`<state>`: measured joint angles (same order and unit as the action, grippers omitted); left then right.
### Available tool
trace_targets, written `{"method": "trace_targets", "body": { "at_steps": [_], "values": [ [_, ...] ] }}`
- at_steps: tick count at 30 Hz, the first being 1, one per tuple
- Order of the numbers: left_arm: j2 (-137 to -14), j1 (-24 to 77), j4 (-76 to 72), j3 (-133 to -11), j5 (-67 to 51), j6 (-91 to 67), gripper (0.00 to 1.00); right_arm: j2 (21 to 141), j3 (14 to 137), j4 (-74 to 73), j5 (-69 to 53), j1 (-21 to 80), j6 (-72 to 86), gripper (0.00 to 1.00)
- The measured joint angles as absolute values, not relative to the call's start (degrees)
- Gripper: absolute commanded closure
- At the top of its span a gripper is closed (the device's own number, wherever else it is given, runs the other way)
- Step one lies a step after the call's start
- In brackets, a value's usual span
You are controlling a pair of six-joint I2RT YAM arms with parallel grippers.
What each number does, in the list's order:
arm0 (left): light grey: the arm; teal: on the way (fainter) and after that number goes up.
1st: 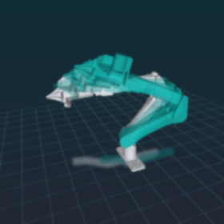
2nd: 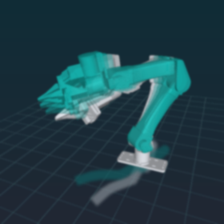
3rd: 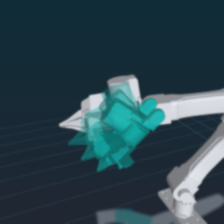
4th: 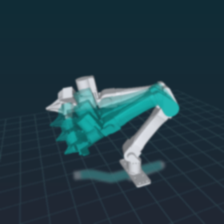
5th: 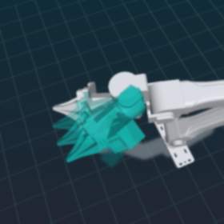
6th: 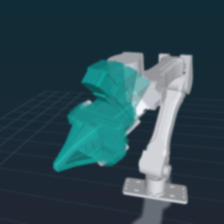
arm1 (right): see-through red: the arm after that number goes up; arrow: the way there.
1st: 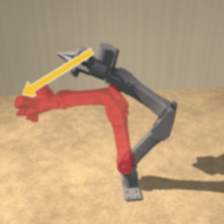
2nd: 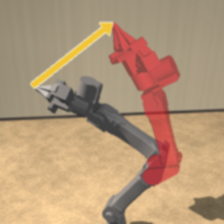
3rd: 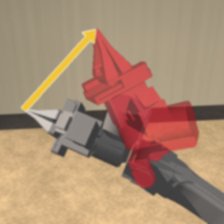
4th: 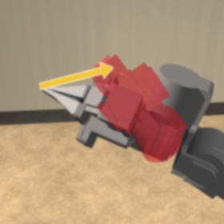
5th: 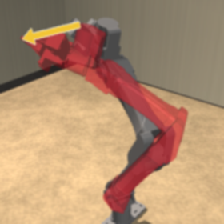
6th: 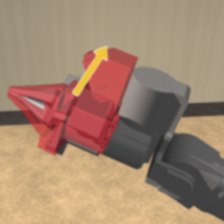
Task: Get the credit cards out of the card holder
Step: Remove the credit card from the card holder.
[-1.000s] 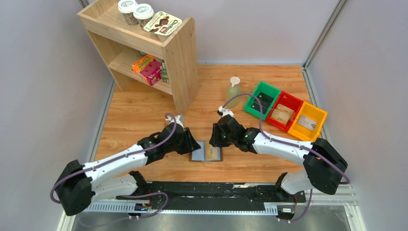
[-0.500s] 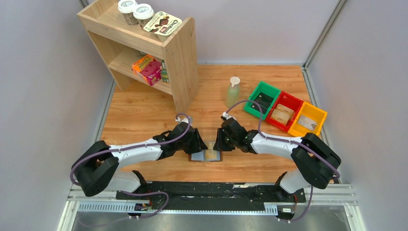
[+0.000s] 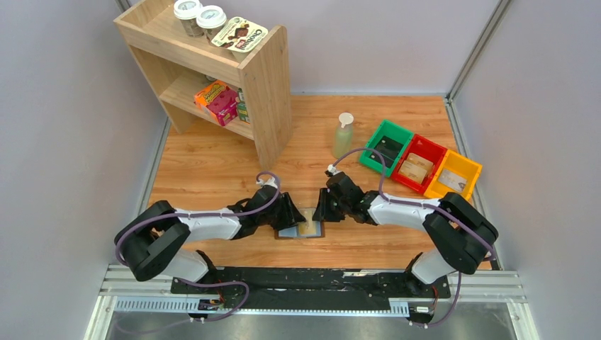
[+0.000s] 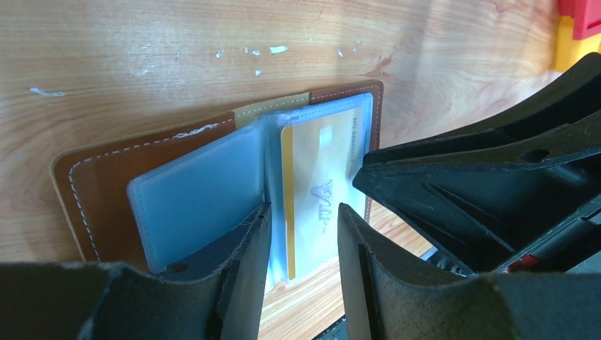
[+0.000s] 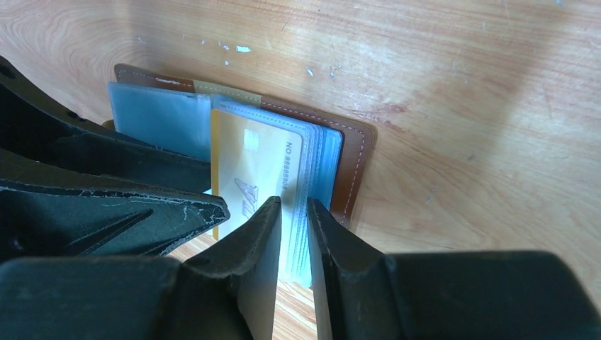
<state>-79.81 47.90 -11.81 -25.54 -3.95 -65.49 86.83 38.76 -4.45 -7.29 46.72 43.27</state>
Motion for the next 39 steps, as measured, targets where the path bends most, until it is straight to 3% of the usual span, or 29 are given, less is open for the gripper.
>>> {"method": "trace_targets", "body": {
  "at_steps": [4, 10, 17, 32, 36, 39],
  "values": [
    [-80.71, 47.59, -15.38, -24.53, -4.6, -66.7, 0.52, 86.98, 38.72, -4.03, -7.44, 46.5, 43.27, 0.74],
    [-80.29, 47.37, -20.53, -21.5, -4.91, -68.71, 0.6, 87.13, 38.72, -3.86, -7.46, 46.28, 43.27, 0.74],
    [-72.47, 47.37, -20.47, -19.31, -3.7, -69.34, 0.67, 88.09, 38.74, -2.04, -8.25, 46.3, 43.51, 0.74],
    [-75.9, 47.31, -25.61, -17.37, -4.43, -70.91, 0.73, 88.86, 38.98, -1.65, -8.8, 46.19, 43.59, 0.74],
    [-75.9, 47.31, -26.22, -17.04, -4.32, -70.89, 0.79, 89.17, 39.27, -1.87, -9.15, 45.98, 43.59, 0.75],
    [-75.9, 47.29, -26.89, -16.36, -3.86, -70.83, 0.93, 89.65, 39.72, -1.91, -9.15, 45.93, 43.62, 0.75]
  ]
}}
